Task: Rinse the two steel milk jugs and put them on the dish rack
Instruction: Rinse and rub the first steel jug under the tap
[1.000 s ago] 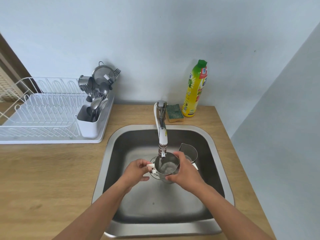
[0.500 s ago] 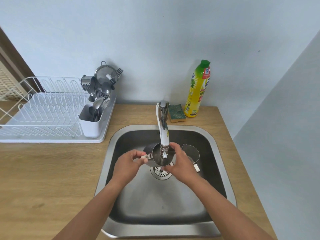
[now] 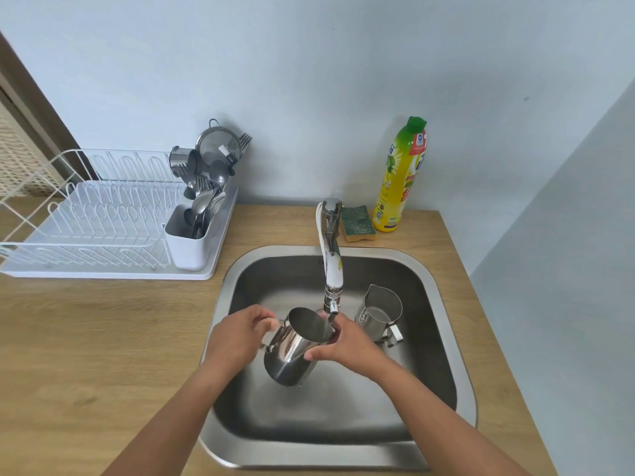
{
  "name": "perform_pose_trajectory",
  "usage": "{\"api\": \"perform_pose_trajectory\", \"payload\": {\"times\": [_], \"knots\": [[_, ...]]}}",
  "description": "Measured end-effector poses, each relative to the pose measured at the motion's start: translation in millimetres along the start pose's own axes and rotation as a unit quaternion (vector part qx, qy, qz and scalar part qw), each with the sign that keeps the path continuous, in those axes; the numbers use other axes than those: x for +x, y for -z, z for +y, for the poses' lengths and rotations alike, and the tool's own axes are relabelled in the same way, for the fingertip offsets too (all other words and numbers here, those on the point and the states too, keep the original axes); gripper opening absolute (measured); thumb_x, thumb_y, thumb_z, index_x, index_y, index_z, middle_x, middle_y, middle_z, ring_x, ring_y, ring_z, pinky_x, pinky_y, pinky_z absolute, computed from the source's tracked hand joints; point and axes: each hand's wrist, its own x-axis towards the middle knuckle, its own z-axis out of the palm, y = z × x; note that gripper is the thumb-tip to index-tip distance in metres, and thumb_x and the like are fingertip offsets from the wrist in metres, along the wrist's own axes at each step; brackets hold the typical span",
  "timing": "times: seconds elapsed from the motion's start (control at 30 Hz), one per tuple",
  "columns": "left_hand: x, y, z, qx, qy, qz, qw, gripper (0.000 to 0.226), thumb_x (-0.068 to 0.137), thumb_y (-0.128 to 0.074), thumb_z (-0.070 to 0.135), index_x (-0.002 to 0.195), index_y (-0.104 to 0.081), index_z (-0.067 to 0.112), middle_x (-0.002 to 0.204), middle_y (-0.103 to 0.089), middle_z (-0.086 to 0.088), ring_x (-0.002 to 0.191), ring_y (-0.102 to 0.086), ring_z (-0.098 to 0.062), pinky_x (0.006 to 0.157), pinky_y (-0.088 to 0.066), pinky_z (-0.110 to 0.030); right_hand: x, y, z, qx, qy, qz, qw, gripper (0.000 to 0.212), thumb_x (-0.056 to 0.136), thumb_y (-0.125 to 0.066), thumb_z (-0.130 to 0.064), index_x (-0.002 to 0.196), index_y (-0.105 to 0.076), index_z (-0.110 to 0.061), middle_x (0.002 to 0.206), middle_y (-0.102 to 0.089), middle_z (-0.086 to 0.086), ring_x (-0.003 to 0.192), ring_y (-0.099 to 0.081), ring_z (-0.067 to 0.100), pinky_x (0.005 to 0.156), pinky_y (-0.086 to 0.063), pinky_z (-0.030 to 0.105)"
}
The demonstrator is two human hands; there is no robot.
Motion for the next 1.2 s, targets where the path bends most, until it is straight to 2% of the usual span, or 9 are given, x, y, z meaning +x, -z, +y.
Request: {"api": "perform_pose_trajectory", "payload": {"times": [0.07, 0.17, 0.3, 0.37, 0.47, 0.67, 0.93, 1.03, 1.2], "knots": [[-0.1, -4.5, -2.8, -0.032, 0.014, -0.029, 0.999, 0.009, 0.089, -0.061, 0.031, 0.083, -0.068, 0.031, 0.073, -0.070, 0.013, 0.069, -0.067, -0.006, 0.064, -0.046, -0.024, -5.3, 1.7, 2.7, 0.011, -0.012, -0.003, 1.000, 0.078, 0.053, -0.093, -0.040, 0.118, -0.053, -0.028, 0.118, -0.065, -0.007, 0.104, -0.065, 0.009, 0.090, -0.055, 0.028], [-0.6, -15.2, -9.0, -0.121, 0.050, -0.081, 0.988, 0.011, 0.092, -0.059, 0.028, 0.087, -0.069, 0.025, 0.081, -0.076, 0.008, 0.071, -0.072, -0.013, 0.071, -0.054, -0.033, -17.2, 6.3, 4.1, 0.032, -0.025, -0.010, 0.999, 0.067, 0.069, -0.088, -0.023, 0.122, -0.047, -0.019, 0.104, -0.066, -0.006, 0.090, -0.062, 0.003, 0.070, -0.049, 0.013], [-4.2, -30.7, -12.2, -0.230, 0.093, -0.151, 0.957, 0.017, 0.097, -0.055, 0.021, 0.100, -0.067, 0.011, 0.091, -0.076, -0.003, 0.072, -0.069, -0.017, 0.067, -0.051, -0.030, -31.1, 15.1, 3.0, 0.025, -0.026, -0.011, 0.999, 0.066, 0.074, -0.085, -0.025, 0.124, -0.042, -0.023, 0.093, -0.070, -0.011, 0.080, -0.062, -0.004, 0.061, -0.044, 0.006], [-6.9, -37.6, -8.9, -0.255, 0.099, -0.182, 0.945, 0.017, 0.098, -0.053, 0.020, 0.102, -0.066, 0.008, 0.096, -0.076, -0.007, 0.078, -0.070, -0.017, 0.070, -0.052, -0.028, -37.3, 21.3, 1.7, -0.002, -0.026, -0.002, 1.000, 0.066, 0.072, -0.085, -0.029, 0.122, -0.042, -0.027, 0.094, -0.069, -0.013, 0.082, -0.062, -0.004, 0.066, -0.044, 0.006], [-7.6, -46.5, -2.5, -0.285, 0.097, -0.208, 0.931, 0.017, 0.098, -0.053, 0.018, 0.103, -0.064, 0.006, 0.094, -0.073, -0.006, 0.084, -0.069, -0.018, 0.077, -0.055, -0.029, -46.6, 30.9, -0.4, -0.061, -0.016, 0.018, 0.998, 0.075, 0.066, -0.085, -0.041, 0.125, -0.039, -0.033, 0.104, -0.061, -0.017, 0.093, -0.059, 0.001, 0.082, -0.046, 0.020], [0.2, -54.0, 3.2, -0.319, 0.060, -0.232, 0.917, 0.005, 0.096, -0.057, 0.010, 0.097, -0.061, 0.009, 0.096, -0.071, -0.009, 0.093, -0.067, -0.018, 0.080, -0.056, -0.030, -53.6, 41.7, 0.8, -0.132, 0.023, 0.057, 0.989, 0.080, 0.062, -0.085, -0.041, 0.122, -0.034, -0.043, 0.120, -0.058, -0.013, 0.103, -0.060, 0.010, 0.092, -0.050, 0.027], [3.6, -42.5, 9.6, -0.309, -0.004, -0.130, 0.942, 0.031, 0.089, -0.065, 0.002, 0.072, -0.071, 0.028, 0.099, -0.075, -0.003, 0.078, -0.055, -0.020, 0.079, -0.050, -0.039, -41.8, 43.6, -5.3, -0.138, 0.100, 0.080, 0.982, 0.086, 0.067, -0.087, -0.026, 0.129, -0.030, -0.045, 0.125, -0.057, -0.018, 0.111, -0.060, 0.006, 0.097, -0.050, 0.029], [1.6, -32.3, 13.0, -0.248, -0.021, -0.059, 0.967, 0.021, 0.087, -0.069, 0.010, 0.077, -0.068, 0.028, 0.100, -0.076, 0.008, 0.082, -0.066, -0.010, 0.085, -0.052, -0.033, -31.5, 41.0, -9.7, -0.118, 0.108, 0.082, 0.984, 0.087, 0.070, -0.085, -0.022, 0.131, -0.029, -0.046, 0.127, -0.056, -0.019, 0.114, -0.058, 0.006, 0.100, -0.047, 0.026], [-3.0, -14.8, 14.8, -0.086, -0.049, 0.034, 0.995, 0.004, 0.089, -0.067, 0.027, 0.086, -0.066, 0.030, 0.082, -0.070, 0.014, 0.077, -0.063, -0.011, 0.071, -0.048, -0.031, -13.9, 32.1, -20.0, -0.061, 0.083, 0.046, 0.994, 0.080, 0.072, -0.084, -0.013, 0.121, -0.032, -0.048, 0.114, -0.055, -0.022, 0.104, -0.059, 0.006, 0.091, -0.046, 0.021]]}}
